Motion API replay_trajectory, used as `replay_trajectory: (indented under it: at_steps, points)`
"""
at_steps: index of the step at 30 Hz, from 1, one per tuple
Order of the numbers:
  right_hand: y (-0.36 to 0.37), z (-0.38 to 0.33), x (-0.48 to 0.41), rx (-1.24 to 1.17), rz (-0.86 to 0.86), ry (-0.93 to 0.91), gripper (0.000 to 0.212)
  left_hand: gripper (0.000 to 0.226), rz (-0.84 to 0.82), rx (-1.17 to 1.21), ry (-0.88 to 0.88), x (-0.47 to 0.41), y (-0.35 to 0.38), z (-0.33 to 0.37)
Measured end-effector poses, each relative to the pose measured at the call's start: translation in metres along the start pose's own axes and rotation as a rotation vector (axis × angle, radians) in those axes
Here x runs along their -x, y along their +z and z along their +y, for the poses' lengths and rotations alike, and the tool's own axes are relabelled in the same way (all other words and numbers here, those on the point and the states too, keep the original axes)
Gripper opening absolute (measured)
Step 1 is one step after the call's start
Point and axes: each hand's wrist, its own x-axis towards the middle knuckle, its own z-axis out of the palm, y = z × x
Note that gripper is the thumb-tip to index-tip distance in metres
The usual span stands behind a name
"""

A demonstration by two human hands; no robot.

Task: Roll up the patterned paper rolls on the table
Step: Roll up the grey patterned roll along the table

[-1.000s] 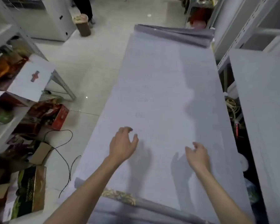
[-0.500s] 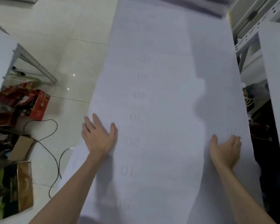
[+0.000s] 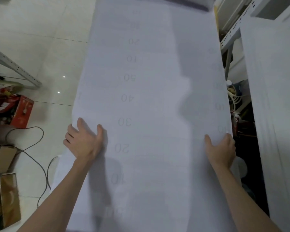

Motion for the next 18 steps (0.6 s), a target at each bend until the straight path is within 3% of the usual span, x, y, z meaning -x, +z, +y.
replay_trajectory:
  at_steps: [6, 12, 18]
  points:
    - [0.008, -0.007, 0.014, 0.0, 0.074, -0.083, 0.076, 0.078, 0.014, 0.037, -0.037, -0.018, -0.012, -0.023]
    - [0.01, -0.002, 0.011, -0.066, 0.004, 0.009, 0.091, 0.08, -0.024, 0.074, 0.012, 0.002, -0.01, -0.007]
    - [0.011, -0.001, 0.006, -0.057, 0.084, -0.015, 0.085, 0.072, 0.012, 0.209, -0.025, -0.016, -0.014, -0.025]
